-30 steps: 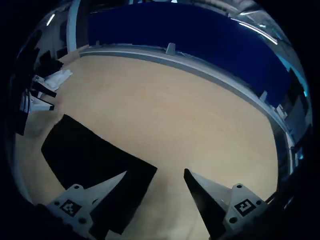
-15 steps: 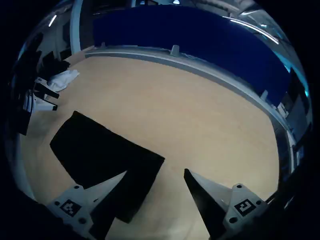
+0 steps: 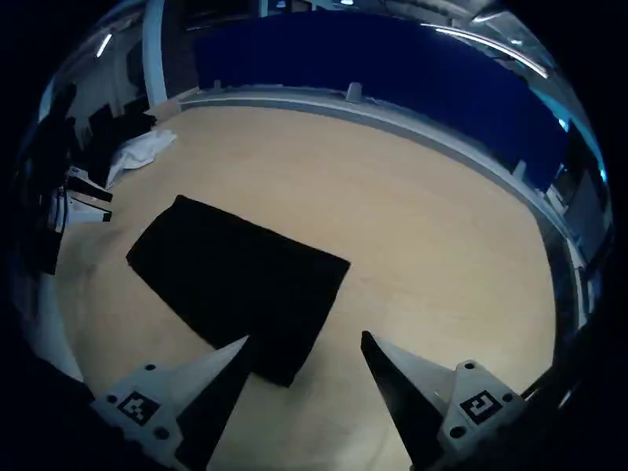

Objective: Fold towel

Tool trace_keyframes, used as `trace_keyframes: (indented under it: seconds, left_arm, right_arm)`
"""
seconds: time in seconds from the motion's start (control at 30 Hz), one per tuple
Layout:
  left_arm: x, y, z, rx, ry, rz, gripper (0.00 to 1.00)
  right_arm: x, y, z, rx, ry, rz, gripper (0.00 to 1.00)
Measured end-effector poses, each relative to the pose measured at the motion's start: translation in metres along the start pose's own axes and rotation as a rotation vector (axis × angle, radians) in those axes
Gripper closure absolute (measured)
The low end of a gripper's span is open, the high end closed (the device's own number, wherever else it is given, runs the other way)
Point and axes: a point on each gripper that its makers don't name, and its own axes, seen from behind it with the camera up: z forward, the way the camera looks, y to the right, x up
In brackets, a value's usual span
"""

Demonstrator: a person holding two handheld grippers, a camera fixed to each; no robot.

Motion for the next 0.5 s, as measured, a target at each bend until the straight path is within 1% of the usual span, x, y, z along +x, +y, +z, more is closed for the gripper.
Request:
trace_keyframes:
  seconds: [0.2, 0.27, 0.4, 0.5]
  left_arm:
    - [-0.018, -0.001, -0.01, 0.013, -0.008, -0.032, 0.1]
    - [-0.022, -0.001, -0.014, 0.015, -0.009, -0.042, 0.1]
    - [-0.029, 0.0, -0.022, 0.024, -0.008, -0.057, 0.1]
    - [-0.035, 0.0, -0.029, 0.033, -0.006, -0.068, 0.1]
  right_arm:
    - [-0.01, -0.009, -0.006, 0.03, -0.007, -0.016, 0.0]
    - [-0.011, -0.013, -0.007, 0.048, -0.007, -0.026, 0.0]
    - [-0.02, -0.019, -0.006, 0.095, -0.029, -0.049, 0.0]
    - [-0.029, -0.023, -0.003, 0.126, -0.057, -0.068, 0.06]
